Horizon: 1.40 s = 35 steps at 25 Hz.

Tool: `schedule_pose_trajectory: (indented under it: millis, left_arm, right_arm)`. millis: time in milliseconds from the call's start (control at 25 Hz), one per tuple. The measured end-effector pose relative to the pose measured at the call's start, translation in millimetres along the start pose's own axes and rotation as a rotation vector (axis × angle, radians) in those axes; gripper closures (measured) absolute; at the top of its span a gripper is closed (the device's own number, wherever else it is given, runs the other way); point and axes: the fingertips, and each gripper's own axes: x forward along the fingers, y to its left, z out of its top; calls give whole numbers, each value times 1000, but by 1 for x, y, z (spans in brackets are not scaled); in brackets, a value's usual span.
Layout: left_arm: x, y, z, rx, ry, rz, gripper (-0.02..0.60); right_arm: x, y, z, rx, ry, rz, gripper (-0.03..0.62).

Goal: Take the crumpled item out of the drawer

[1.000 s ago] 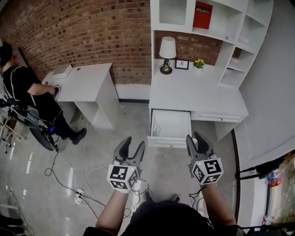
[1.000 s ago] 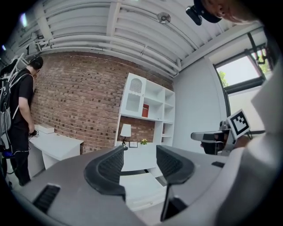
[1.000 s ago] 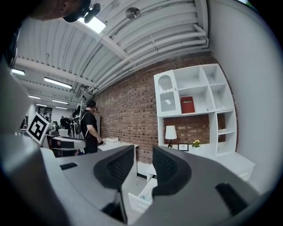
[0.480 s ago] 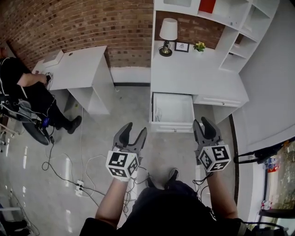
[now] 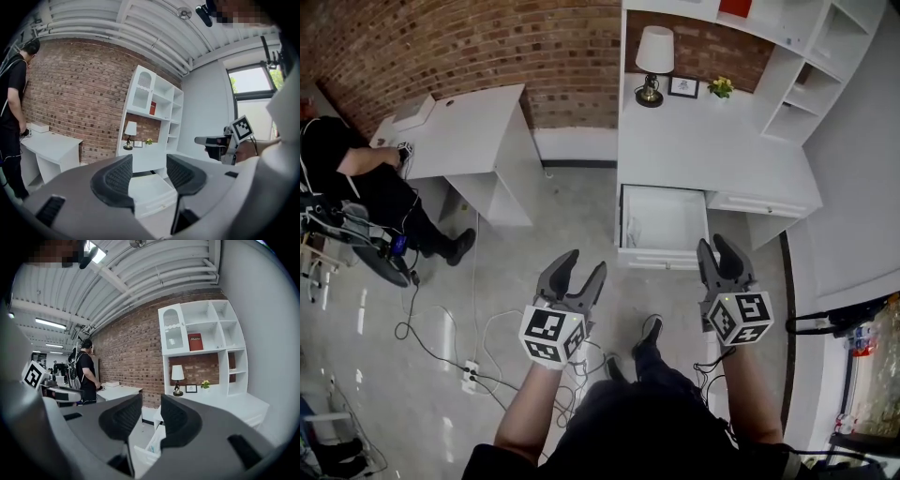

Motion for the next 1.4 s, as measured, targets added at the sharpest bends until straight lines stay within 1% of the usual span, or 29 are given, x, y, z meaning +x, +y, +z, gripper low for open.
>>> schedule_pose_trajectory:
  millis: [240,400,640,760,920,1080,1200,1320,1400]
  left_arm:
    - [26,17,5,2,-6,69,359]
    - [62,22,-2,-4,33,85,359]
    - [126,22,-14,-48,95,102,362]
    - [155,23,-15,-45,122,118,362]
    - [185,31,-4,-34,130,141,364]
    - [206,38,1,-19,155,123,370]
    - [219,50,0,-9,185,104,374]
    - [233,68,-15,22,241,72,379]
    - [248,79,-33,40,290,26,382]
  right_arm:
    - [37,-18,-11,37,0,37,473]
    - [71,-35,-24,54,29,71,471]
    - [122,-72,-57,93,97,125,473]
    - [146,-90,-72,120,137,156,474]
    - [173,-102,-84,126,184,200,476]
    - [197,-105,-81,107,203,231,476]
    - [214,-107,-72,99,203,232,477]
    - [227,-105,-73,108,211,211,477]
    - [234,-106,-80,119,220,180,477]
